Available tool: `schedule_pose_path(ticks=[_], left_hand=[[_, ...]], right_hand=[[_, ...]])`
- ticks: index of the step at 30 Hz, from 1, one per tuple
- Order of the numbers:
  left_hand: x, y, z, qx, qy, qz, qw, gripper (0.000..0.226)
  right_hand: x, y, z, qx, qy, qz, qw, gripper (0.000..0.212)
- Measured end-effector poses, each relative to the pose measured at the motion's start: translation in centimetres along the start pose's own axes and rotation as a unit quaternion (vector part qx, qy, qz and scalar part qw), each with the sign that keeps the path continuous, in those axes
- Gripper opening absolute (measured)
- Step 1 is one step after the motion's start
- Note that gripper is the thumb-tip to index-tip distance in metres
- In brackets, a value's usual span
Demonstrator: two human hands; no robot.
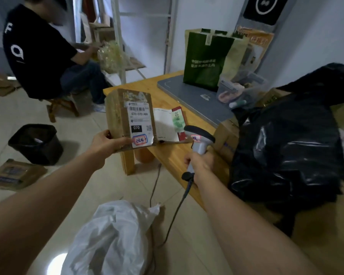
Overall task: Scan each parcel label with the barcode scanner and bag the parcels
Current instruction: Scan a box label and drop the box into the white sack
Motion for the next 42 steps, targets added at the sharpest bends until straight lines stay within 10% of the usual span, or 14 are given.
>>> schedule_pose_path(ticks=[12, 18, 26, 42], left_hand=[[-6.3, -0.3, -4.1, -0.038, 0.079, -0.036, 0.995, 0.08], [-11.1, -0.5, -8.0, -0.03, 0.07, -0.049, 0.996, 0.071], [-11.3, 4.0, -10.7, -0.066, 0.092, -0.053, 0.992, 0.067], [-10.7, 7.1, -13.3, -0.059, 0.102, -0.063, 0.991, 0.071]], right_hand=[[3.1, 2.0, -7.6, -0.113, -0.097, 0.117, 0.982, 0.014], [6.0, -0.2, -11.0, 0.008, -0.156, -0.043, 0.987, 0.021], [6.9, -2.4, -17.1, 0.145, -0.316, -0.279, 0.895, 0.027], [9.9, -5.8, -19.0, 0.142, -0.32, -0.185, 0.918, 0.019]])
Point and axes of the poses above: each hand's wrist, its own z-axis towards the middle knuckle, its own y-axis out of the palm, x = y × z, the point moved 7 cm from there along z, towards the middle knuckle, and after that the axes turned 5 degrees about -x, right-handed, at the moved point
